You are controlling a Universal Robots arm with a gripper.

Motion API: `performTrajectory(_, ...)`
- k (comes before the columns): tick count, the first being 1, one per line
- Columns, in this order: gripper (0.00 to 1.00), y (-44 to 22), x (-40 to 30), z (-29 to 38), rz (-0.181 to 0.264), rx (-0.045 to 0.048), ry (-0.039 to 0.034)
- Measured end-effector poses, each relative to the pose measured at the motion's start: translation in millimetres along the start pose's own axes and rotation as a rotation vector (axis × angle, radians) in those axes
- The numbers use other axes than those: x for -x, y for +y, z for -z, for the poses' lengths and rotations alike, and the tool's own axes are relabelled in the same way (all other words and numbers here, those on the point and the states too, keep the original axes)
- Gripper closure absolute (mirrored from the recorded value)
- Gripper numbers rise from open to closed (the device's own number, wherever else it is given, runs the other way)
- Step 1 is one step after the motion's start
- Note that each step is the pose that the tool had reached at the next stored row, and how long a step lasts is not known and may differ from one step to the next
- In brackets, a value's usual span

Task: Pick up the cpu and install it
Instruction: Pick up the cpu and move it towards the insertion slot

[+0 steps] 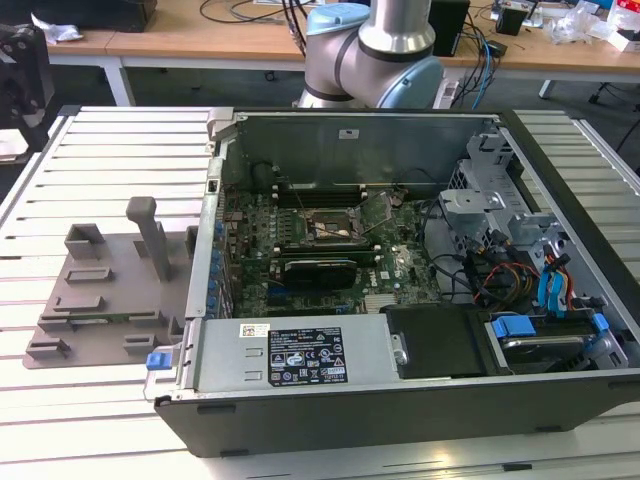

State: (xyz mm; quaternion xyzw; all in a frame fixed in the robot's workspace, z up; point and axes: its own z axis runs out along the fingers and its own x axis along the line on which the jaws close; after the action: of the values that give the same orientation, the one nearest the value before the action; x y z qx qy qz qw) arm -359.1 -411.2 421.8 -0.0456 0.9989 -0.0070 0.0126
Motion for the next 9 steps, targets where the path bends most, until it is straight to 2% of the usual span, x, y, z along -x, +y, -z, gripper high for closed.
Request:
performTrajectory(6,0.45,-1.1,11.9,-0.3,0.0,0.0001,-0.0001)
performTrajectory(9,0.45,-2.0,22.3,-0.6,0.0,0.0,0.0)
